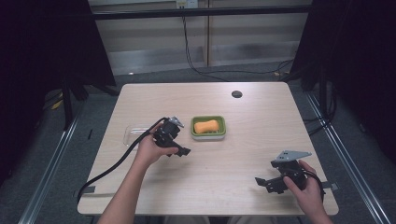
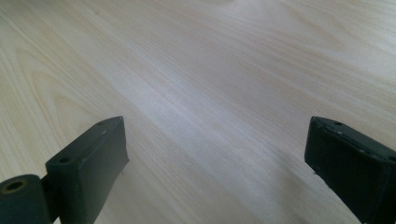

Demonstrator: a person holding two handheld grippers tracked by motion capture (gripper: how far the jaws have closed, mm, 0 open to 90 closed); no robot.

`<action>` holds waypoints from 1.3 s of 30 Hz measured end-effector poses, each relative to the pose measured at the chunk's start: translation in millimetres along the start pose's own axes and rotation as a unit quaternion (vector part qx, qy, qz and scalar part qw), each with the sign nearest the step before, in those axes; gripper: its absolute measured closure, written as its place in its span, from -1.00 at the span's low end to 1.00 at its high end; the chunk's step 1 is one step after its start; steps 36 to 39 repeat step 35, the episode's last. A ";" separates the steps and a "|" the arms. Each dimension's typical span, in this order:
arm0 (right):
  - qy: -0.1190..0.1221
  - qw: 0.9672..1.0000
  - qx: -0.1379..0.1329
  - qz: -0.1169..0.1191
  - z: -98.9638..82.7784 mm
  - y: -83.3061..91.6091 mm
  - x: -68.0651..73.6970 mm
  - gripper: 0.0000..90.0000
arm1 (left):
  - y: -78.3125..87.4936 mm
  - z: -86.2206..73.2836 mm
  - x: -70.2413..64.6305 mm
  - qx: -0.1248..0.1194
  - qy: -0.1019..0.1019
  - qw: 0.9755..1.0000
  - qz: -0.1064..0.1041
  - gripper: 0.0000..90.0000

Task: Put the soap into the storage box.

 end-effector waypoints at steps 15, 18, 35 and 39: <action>0.001 1.000 0.000 -0.001 -0.4 -0.7 -0.6 -0.87 | -2.8 -16.5 -5.0 -0.003 0.007 1.000 0.001 -0.79; 0.001 1.000 0.002 -0.001 -0.5 -1.1 0.1 -0.87 | -3.8 -20.3 -5.1 0.003 0.003 1.000 0.001 -0.79; 0.005 1.000 0.008 0.005 -1.5 -3.8 2.2 -0.87 | -16.0 -32.0 -10.5 0.008 -0.016 1.000 0.018 -0.81; 0.005 1.000 0.008 0.005 -1.5 -3.8 2.2 -0.87 | -16.0 -32.0 -10.5 0.008 -0.016 1.000 0.018 -0.81</action>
Point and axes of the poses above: each handheld gripper's, and its own axes: y roughly backward along the jaws, z roughly out of its top, x roughly to its left, the point moved 8 cm from there along -y, roughly forward along the jaws, and after that the axes turned 8 degrees about -y, right-handed, at the moved point
